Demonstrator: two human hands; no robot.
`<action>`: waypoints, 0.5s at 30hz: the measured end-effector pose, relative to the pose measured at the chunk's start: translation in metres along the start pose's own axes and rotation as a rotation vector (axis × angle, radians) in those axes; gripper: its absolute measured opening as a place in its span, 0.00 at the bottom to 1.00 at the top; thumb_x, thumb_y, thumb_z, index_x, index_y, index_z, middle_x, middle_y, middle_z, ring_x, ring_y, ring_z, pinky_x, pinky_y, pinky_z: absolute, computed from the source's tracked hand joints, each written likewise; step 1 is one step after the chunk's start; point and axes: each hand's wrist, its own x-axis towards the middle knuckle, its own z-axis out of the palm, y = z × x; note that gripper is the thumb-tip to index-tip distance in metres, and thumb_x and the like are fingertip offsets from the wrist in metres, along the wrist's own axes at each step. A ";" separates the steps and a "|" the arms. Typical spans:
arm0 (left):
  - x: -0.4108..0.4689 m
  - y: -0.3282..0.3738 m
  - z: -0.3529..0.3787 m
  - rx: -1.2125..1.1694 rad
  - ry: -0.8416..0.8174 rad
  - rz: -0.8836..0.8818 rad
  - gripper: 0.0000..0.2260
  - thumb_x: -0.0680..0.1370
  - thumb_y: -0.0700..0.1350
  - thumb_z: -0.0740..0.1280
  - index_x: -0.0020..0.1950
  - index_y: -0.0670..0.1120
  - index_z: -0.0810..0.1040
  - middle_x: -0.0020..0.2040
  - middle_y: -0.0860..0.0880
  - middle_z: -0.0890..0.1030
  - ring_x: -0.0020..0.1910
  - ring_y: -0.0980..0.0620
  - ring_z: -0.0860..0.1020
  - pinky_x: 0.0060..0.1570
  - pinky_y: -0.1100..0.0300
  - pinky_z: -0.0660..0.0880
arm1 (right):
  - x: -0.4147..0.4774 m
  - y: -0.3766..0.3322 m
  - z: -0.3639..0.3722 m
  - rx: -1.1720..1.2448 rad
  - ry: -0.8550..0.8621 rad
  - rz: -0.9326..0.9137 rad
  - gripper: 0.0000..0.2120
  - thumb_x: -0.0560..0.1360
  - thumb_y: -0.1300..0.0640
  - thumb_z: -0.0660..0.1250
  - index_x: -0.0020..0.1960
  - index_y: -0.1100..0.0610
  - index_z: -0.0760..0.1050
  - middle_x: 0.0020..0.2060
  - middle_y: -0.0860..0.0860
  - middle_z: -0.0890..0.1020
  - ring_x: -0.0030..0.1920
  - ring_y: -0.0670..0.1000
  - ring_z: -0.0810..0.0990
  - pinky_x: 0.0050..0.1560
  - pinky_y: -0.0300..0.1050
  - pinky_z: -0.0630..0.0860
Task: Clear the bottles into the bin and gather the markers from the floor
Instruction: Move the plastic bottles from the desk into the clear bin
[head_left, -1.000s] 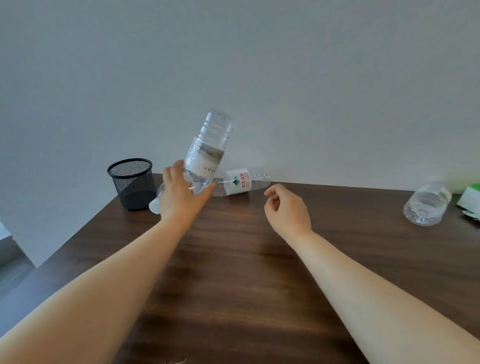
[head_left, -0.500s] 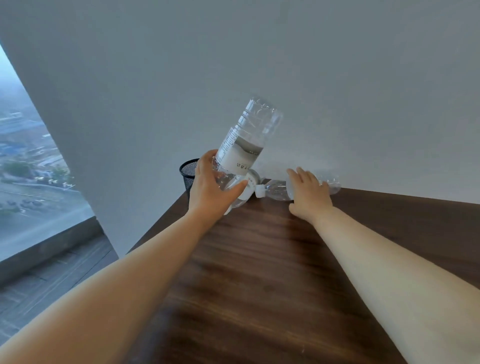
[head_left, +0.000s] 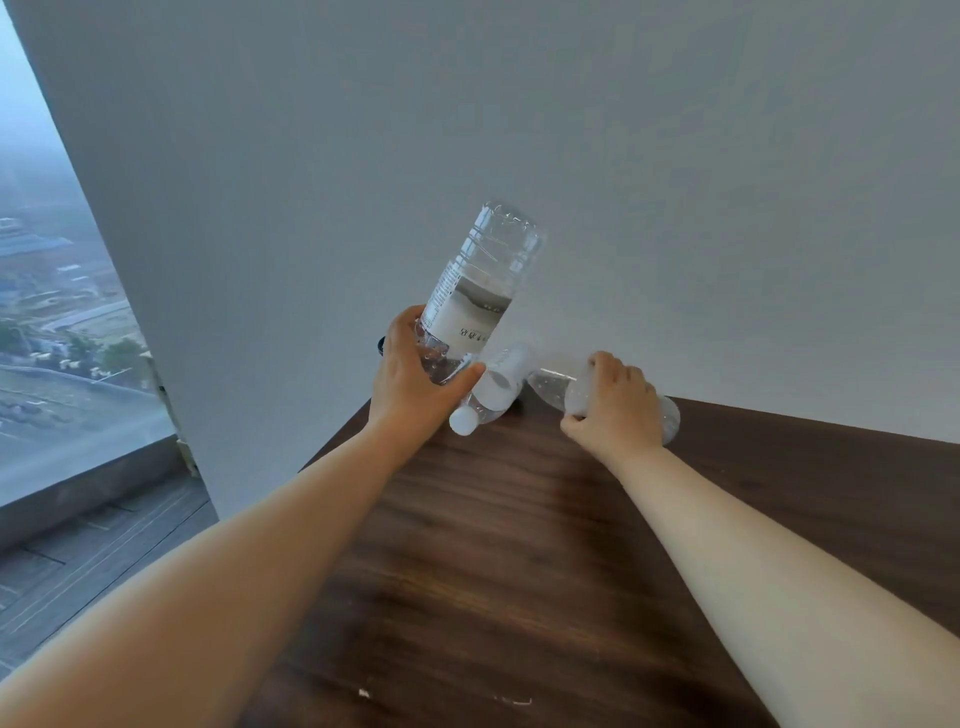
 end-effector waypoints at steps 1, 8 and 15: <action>-0.001 0.001 -0.006 -0.012 0.020 0.002 0.34 0.68 0.50 0.76 0.67 0.53 0.61 0.50 0.63 0.72 0.45 0.67 0.75 0.46 0.68 0.72 | -0.003 -0.009 -0.009 0.088 0.095 0.019 0.29 0.66 0.53 0.70 0.64 0.59 0.66 0.58 0.57 0.75 0.57 0.59 0.74 0.55 0.52 0.72; -0.016 -0.007 -0.087 -0.013 0.203 -0.003 0.33 0.69 0.52 0.74 0.67 0.48 0.62 0.52 0.58 0.72 0.49 0.54 0.78 0.45 0.57 0.77 | -0.026 -0.108 -0.040 0.713 0.227 -0.082 0.36 0.68 0.50 0.73 0.70 0.58 0.61 0.67 0.54 0.69 0.67 0.54 0.67 0.63 0.41 0.65; -0.044 -0.057 -0.212 0.097 0.375 -0.077 0.32 0.70 0.53 0.73 0.68 0.47 0.61 0.56 0.51 0.74 0.47 0.53 0.78 0.38 0.70 0.69 | -0.043 -0.241 -0.019 1.055 -0.047 -0.097 0.36 0.69 0.49 0.74 0.70 0.57 0.60 0.67 0.53 0.70 0.66 0.53 0.70 0.66 0.48 0.70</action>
